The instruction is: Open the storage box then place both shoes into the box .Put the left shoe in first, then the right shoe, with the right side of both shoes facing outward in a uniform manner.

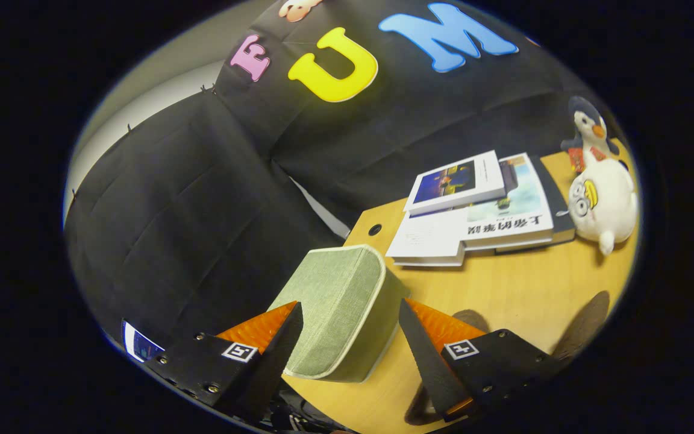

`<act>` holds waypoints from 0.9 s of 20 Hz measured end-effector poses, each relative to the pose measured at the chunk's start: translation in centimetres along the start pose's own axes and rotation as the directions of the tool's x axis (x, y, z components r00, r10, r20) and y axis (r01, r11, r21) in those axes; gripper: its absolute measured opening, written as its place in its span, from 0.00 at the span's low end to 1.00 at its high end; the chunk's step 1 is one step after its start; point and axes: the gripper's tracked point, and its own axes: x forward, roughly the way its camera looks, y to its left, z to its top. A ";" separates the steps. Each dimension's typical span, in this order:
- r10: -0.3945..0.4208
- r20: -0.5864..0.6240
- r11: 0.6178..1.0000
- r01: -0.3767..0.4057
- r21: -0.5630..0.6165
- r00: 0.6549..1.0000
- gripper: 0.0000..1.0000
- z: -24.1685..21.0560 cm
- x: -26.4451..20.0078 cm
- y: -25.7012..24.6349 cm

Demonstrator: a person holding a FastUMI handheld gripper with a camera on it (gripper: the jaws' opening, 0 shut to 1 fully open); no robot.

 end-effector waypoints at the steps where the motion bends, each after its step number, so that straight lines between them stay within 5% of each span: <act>1: 0.034 -0.026 0.998 -0.033 0.051 0.999 0.97 -0.8 1.1 -0.1; 11: 0.259 -0.132 0.918 -0.202 0.341 0.957 0.97 -4.9 6.5 -0.7; 18: 0.393 -0.141 0.801 -0.263 0.538 0.909 0.96 -5.6 8.4 -0.2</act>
